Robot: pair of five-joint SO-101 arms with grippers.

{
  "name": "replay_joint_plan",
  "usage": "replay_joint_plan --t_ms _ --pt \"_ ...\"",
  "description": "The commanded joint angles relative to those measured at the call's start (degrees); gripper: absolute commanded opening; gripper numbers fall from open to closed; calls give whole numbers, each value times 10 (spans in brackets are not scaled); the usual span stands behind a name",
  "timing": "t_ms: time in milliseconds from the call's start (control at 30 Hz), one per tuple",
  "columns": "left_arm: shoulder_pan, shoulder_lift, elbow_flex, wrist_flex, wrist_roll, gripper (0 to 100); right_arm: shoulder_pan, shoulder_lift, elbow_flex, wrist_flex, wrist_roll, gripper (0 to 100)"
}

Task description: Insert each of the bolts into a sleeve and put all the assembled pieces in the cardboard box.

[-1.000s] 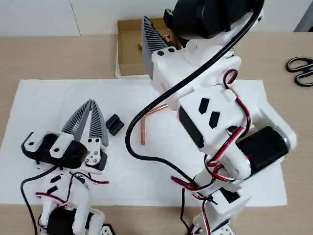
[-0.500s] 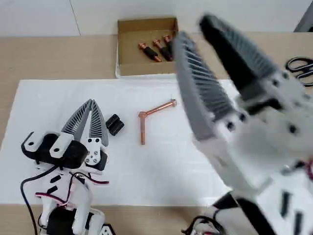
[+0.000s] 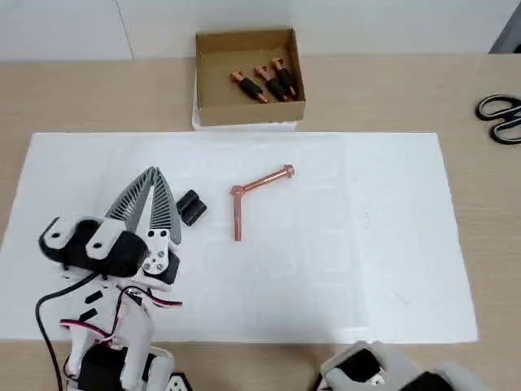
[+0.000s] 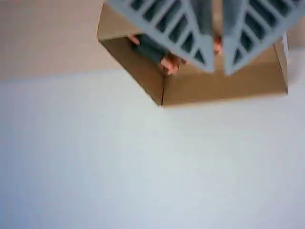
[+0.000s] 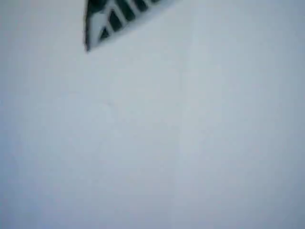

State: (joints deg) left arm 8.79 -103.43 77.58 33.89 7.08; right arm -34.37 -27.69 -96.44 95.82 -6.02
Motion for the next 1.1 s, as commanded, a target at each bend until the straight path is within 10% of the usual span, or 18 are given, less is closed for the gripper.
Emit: replay_joint_plan --t_ms 0,333,1067 --pt "4 -5 -2 24 0 6 62 2 4 5 0 135" --pt "0 -5 -2 26 0 6 254 86 235 4 26 134" --pt "-1 -5 19 25 0 6 196 98 920 -142 -48 133"
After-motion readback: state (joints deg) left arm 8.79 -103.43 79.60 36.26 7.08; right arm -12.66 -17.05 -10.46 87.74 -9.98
